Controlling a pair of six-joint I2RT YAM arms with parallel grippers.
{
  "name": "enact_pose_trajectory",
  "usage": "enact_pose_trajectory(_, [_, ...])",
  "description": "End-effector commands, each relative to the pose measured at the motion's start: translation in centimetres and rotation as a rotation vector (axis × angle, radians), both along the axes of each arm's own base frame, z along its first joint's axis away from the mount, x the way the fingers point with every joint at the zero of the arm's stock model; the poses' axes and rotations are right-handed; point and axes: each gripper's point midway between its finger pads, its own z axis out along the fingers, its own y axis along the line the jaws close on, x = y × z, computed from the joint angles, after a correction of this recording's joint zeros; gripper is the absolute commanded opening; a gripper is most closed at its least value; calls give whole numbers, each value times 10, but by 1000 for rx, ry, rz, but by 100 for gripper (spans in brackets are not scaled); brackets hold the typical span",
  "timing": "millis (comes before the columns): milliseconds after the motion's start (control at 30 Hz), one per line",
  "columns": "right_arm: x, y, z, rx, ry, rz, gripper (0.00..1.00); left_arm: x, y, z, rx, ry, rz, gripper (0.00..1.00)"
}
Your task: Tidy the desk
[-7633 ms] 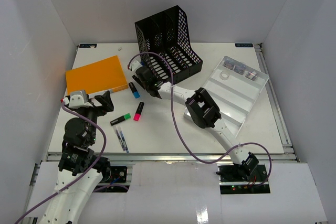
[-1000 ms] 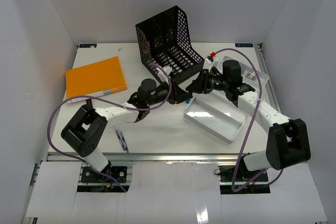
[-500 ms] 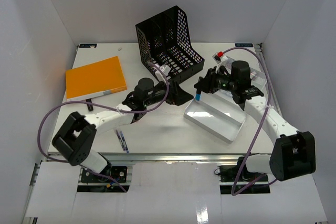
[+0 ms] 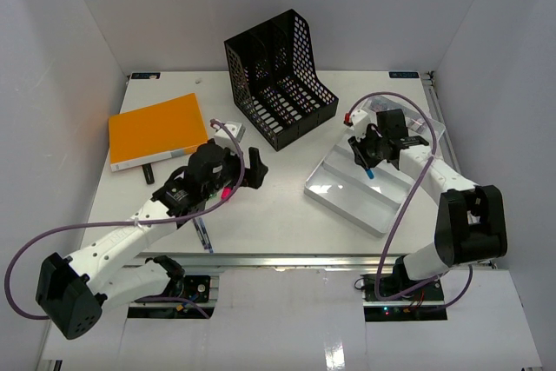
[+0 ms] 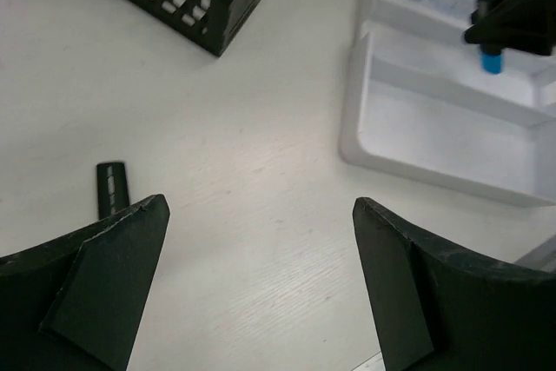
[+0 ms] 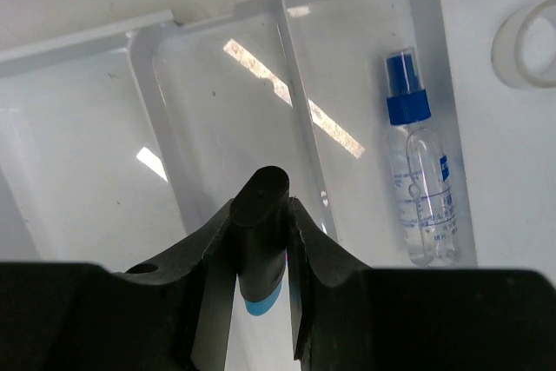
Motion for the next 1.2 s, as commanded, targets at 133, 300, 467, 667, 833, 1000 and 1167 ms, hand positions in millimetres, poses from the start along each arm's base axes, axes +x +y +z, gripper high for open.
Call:
enact_pose_trajectory(133, [8,-18,-14,-146,19,39,41,-7,53,-47,206,83,151,98])
enact_pose_trajectory(300, [-2,-7,2,-77,22,63,73,5,59,-64,160,180,176,98])
enact_pose_trajectory(467, [-23,25,58,117,-52,178,82,20,60,-86,73,321,132,89])
enact_pose_trajectory(667, [-71,54,86,371,-76,397,83,44,62,-117,139,452,138,78])
enact_pose_trajectory(833, [-80,35,81,498,-68,366,84,55,62,-150,235,539,132,72])
enact_pose_trajectory(1000, [-82,27,84,563,-55,349,84,56,74,-169,333,572,171,71])
enact_pose_trajectory(1167, [-85,29,84,583,-51,365,83,53,83,-180,438,565,212,70])
